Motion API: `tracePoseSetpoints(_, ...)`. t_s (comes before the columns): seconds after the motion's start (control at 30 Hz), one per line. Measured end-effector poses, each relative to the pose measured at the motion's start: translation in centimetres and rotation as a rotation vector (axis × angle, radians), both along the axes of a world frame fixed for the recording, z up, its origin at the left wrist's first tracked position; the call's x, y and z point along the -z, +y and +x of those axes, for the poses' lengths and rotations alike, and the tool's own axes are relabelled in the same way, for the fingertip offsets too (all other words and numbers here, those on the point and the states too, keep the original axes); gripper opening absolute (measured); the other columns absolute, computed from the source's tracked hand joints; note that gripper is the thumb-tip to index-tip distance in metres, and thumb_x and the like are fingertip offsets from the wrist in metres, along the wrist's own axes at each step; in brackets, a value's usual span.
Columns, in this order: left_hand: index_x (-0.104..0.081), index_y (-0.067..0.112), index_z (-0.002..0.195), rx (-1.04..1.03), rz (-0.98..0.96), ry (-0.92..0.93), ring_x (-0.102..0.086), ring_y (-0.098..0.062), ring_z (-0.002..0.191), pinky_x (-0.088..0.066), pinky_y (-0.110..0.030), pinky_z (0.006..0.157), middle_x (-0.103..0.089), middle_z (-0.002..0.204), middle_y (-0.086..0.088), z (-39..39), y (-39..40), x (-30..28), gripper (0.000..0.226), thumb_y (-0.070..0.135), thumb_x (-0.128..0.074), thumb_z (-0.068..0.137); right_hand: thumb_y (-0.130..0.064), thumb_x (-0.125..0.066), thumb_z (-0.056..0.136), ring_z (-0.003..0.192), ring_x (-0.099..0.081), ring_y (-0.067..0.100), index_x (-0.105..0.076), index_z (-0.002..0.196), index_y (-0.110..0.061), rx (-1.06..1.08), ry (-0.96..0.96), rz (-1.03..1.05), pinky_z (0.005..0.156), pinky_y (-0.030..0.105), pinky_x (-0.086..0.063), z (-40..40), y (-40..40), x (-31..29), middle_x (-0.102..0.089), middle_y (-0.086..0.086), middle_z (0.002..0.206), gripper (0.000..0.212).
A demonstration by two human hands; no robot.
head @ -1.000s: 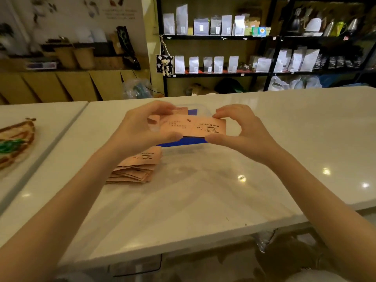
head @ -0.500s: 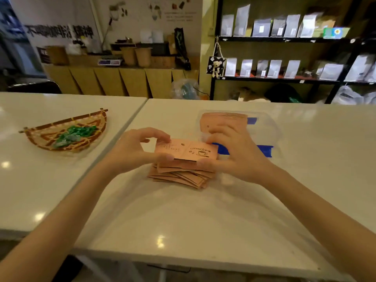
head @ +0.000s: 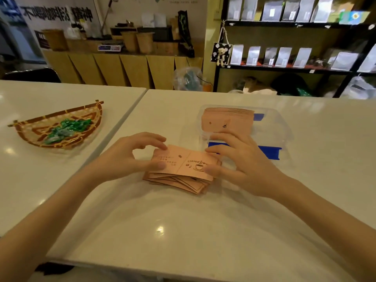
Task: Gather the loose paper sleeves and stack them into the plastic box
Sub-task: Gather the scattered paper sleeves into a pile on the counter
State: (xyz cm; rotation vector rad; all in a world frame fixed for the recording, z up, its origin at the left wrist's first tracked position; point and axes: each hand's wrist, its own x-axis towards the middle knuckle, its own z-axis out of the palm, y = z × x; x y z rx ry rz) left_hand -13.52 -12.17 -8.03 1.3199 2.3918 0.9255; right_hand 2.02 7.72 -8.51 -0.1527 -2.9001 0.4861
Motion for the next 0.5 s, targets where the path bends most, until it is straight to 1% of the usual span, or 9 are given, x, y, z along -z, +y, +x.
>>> tracePoseSetpoints(0.07,-0.059,0.044,0.098,0.019,-0.011,-0.045,-0.046,0.01,0.106,-0.037,-0.015,0.085,-0.048,0.113,0.032,-0.7,0.4,-0.8,0.055,0.068,-0.055,0.049,-0.062,-0.04,0.079,0.129,-0.03,0.005,-0.051,0.122,-0.033,-0.015,0.009,-0.115,0.102,0.025,-0.025,-0.1,0.6,-0.6,-0.046,-0.012,0.137,0.053)
tracePoseSetpoints(0.1,-0.057,0.045,0.098,0.023,-0.027,-0.072,-0.046,0.015,0.102,-0.038,-0.014,0.081,-0.049,0.111,0.033,-1.1,0.7,-1.2,0.059,0.074,-0.054,0.046,-0.056,-0.043,0.081,0.122,-0.039,0.005,-0.052,0.12,-0.032,-0.007,-0.002,-0.174,0.099,0.025,-0.033,-0.3,0.8,-0.9,-0.052,-0.012,0.129,0.047)
tracePoseSetpoints(0.13,-0.055,0.047,0.098,0.017,-0.056,-0.097,-0.048,0.015,0.099,-0.039,-0.013,0.078,-0.049,0.109,0.032,-1.5,1.0,-1.5,0.064,0.081,-0.051,0.044,-0.05,-0.046,0.082,0.114,-0.048,0.006,-0.053,0.118,-0.031,0.015,-0.002,-0.219,0.094,0.026,-0.041,-0.5,0.8,-1.2,-0.059,-0.011,0.118,0.041)
tracePoseSetpoints(0.2,-0.052,0.043,0.105,-0.004,-0.159,-0.125,-0.051,0.003,0.102,-0.04,-0.016,0.08,-0.052,0.11,0.022,-2.4,1.7,-1.4,0.069,0.083,-0.044,0.049,-0.045,-0.05,0.081,0.092,-0.058,0.008,-0.057,0.111,-0.03,0.088,0.053,-0.229,0.078,0.03,-0.051,-0.9,1.0,-1.4,-0.064,-0.011,0.096,0.033)
tracePoseSetpoints(0.27,-0.049,0.03,0.118,-0.036,-0.302,-0.132,-0.051,-0.01,0.107,-0.041,-0.023,0.085,-0.052,0.113,0.012,-3.2,2.3,-1.0,0.073,0.07,-0.044,0.057,-0.049,-0.052,0.077,0.077,-0.059,0.01,-0.062,0.098,-0.026,0.178,0.089,-0.225,0.068,0.033,-0.052,-1.0,1.2,-1.3,-0.065,-0.008,0.083,0.032)
tracePoseSetpoints(0.33,-0.049,0.025,0.12,-0.039,-0.41,-0.167,-0.051,-0.013,0.105,-0.043,-0.022,0.08,-0.054,0.109,0.011,-3.6,2.6,-0.5,0.076,0.073,-0.047,0.061,-0.053,-0.056,0.072,0.063,-0.059,0.01,-0.066,0.087,-0.023,0.235,0.038,-0.378,0.061,0.033,-0.052,-0.8,1.6,-1.1,-0.067,-0.004,0.075,0.035)
tracePoseSetpoints(0.37,-0.05,0.025,0.117,-0.029,-0.436,-0.18,-0.052,-0.012,0.102,-0.043,-0.021,0.077,-0.055,0.107,0.012,-3.8,2.7,-0.3,0.077,0.076,-0.047,0.06,-0.053,-0.058,0.071,0.057,-0.059,0.009,-0.067,0.084,-0.023,0.257,-0.022,-0.49,0.056,0.029,-0.051,-0.9,1.8,-0.9,-0.069,-0.002,0.073,0.033)
tracePoseSetpoints(0.43,-0.052,0.031,0.11,-0.011,-0.446,-0.177,-0.053,-0.008,0.099,-0.042,-0.018,0.076,-0.057,0.106,0.014,-3.9,2.6,-0.2,0.083,0.081,-0.045,0.045,-0.055,-0.06,0.068,0.049,-0.058,0.008,-0.069,0.081,-0.024,0.281,-0.152,-0.64,0.044,0.019,-0.043,-0.7,1.9,-0.7,-0.071,0.0,0.07,0.035)
tracePoseSetpoints(0.5,-0.049,0.039,0.103,0.005,-0.46,-0.177,-0.051,-0.004,0.098,-0.039,-0.013,0.073,-0.054,0.104,0.018,-4.2,2.6,-0.2,0.089,0.086,-0.046,0.027,-0.066,-0.056,0.057,0.046,-0.057,0.009,-0.068,0.08,-0.028,0.271,-0.243,-0.692,0.04,0.017,-0.041,-0.8,1.9,-0.1,-0.071,0.0,0.069,0.046)
